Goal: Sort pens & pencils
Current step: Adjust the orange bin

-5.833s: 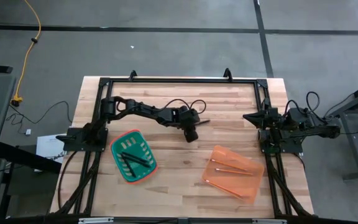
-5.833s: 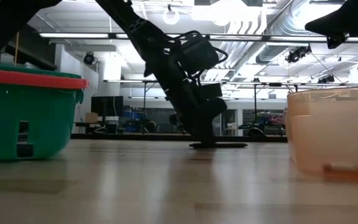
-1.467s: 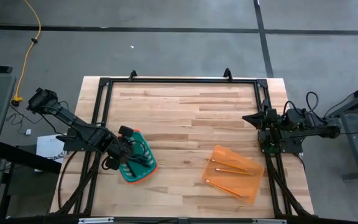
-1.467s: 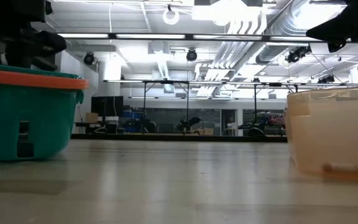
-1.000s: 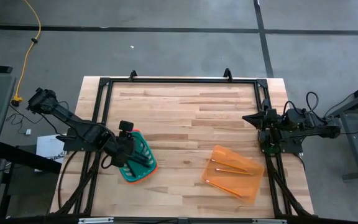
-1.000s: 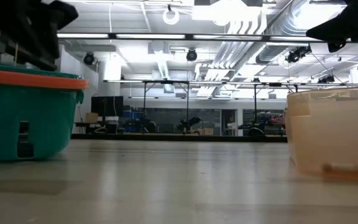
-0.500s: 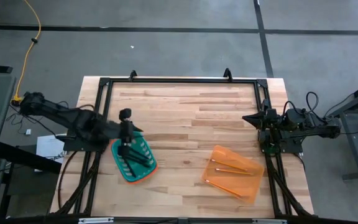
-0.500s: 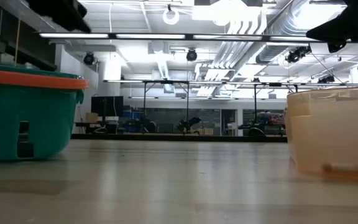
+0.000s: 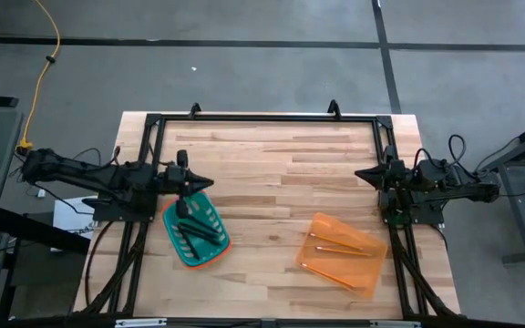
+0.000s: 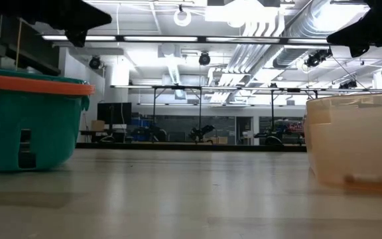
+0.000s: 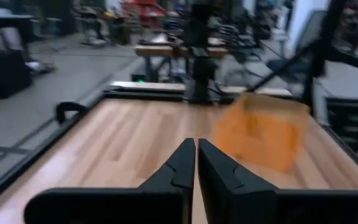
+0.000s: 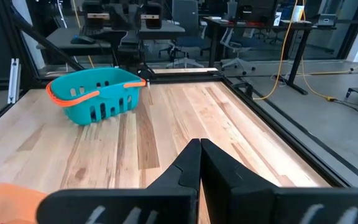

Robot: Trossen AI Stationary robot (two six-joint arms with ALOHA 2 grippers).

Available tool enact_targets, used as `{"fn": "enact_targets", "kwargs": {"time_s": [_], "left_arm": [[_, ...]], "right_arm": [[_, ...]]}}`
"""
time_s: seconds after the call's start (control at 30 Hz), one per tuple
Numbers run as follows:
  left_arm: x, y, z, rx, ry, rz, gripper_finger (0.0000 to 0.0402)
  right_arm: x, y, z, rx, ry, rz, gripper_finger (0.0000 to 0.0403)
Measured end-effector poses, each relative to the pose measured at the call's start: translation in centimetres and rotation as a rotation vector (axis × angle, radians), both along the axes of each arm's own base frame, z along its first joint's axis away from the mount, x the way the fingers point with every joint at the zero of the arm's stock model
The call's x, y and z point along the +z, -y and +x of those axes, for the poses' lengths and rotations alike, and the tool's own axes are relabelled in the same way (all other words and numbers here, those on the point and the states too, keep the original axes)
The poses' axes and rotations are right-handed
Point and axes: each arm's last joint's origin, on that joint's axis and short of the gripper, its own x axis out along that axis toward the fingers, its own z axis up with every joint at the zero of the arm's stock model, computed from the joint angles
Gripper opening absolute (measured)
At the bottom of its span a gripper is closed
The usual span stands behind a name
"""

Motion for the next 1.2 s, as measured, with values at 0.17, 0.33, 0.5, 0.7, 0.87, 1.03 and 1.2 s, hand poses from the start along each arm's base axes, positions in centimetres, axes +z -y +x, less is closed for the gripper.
{"fn": "enact_targets", "kwargs": {"time_s": [0.17,0.33,0.5,0.7,0.87,1.03,1.2], "left_arm": [[-1.4,-0.5,-0.8,0.110,0.053,0.004,0.0001],[-3.6,-0.5,-1.3,0.117,0.041,0.006,0.0003],[-5.6,-0.5,-1.8,0.117,0.048,0.008,0.0002],[-6.9,-0.5,-2.4,0.115,0.103,0.043,0.0001],[-7.9,-0.6,-2.9,0.119,0.122,0.057,0.0001],[-8.0,-0.6,-3.1,0.120,0.107,0.052,0.0001],[-8.0,-0.6,-3.1,0.121,0.104,0.052,0.0001]], "right_arm": [[0.0,0.0,0.0,0.000,-0.002,0.000,0.0000],[0.0,0.0,0.0,0.000,-0.002,0.000,0.0000],[0.0,0.0,0.0,0.000,-0.003,-0.001,0.0000],[0.0,0.0,0.0,0.000,-0.003,0.000,0.0000],[0.0,0.0,0.0,0.000,-0.003,0.000,0.0000],[-0.1,0.0,0.0,0.000,-0.001,0.000,0.0000],[-1.8,-0.1,0.9,0.000,0.001,0.000,0.0000]]}}
